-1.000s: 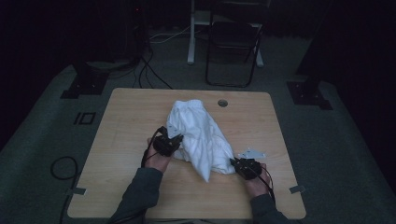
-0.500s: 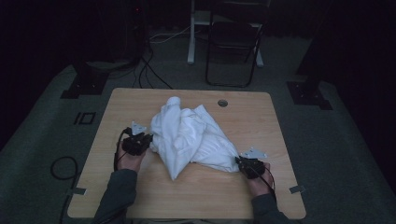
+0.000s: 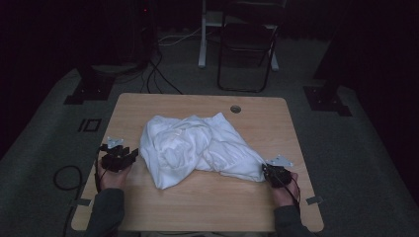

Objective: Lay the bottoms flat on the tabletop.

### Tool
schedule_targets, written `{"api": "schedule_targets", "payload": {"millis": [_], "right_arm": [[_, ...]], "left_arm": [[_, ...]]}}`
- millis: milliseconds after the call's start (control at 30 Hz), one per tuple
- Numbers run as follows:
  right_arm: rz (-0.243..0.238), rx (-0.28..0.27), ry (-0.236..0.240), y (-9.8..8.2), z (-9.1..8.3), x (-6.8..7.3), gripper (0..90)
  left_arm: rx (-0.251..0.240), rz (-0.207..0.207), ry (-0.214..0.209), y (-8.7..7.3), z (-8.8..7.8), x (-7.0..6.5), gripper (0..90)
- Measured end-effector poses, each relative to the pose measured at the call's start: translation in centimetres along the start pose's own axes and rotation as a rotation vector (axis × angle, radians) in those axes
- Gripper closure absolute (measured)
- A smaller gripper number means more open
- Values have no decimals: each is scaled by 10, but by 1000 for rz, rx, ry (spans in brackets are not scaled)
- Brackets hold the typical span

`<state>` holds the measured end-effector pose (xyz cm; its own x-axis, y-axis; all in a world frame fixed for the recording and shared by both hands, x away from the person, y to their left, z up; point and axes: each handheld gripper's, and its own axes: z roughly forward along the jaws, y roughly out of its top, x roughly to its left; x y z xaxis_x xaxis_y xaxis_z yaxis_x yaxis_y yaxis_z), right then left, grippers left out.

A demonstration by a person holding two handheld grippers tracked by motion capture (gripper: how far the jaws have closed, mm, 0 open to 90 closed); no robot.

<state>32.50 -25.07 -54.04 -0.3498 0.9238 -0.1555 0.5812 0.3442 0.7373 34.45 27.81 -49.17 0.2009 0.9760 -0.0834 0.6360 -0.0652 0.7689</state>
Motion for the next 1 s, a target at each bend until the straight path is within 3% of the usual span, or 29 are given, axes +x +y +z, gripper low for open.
{"api": "schedule_targets", "payload": {"millis": [100, 233, 533, 633, 833, 1000], "right_arm": [[-1, -10, 3, 2, -2, 1, 774], [10, -44, 17, 6, -8, 1, 696], [3, -77, 35, 16, -17, 6, 587], [1, -96, 51, 23, -20, 9, 564], [-52, -124, 116, 44, -17, 30, 530], [-72, -139, 168, 56, -12, 47, 516]], "left_arm": [[-36, 23, -4, 5, -13, -4, 571], [-55, 79, -41, 12, -19, -19, 544], [-54, 188, -112, 17, -9, -64, 502], [-45, 252, -130, 16, -4, -83, 494], [-43, 321, -204, 15, 6, -120, 478], [-34, 379, -221, 10, 19, -146, 443]]}}
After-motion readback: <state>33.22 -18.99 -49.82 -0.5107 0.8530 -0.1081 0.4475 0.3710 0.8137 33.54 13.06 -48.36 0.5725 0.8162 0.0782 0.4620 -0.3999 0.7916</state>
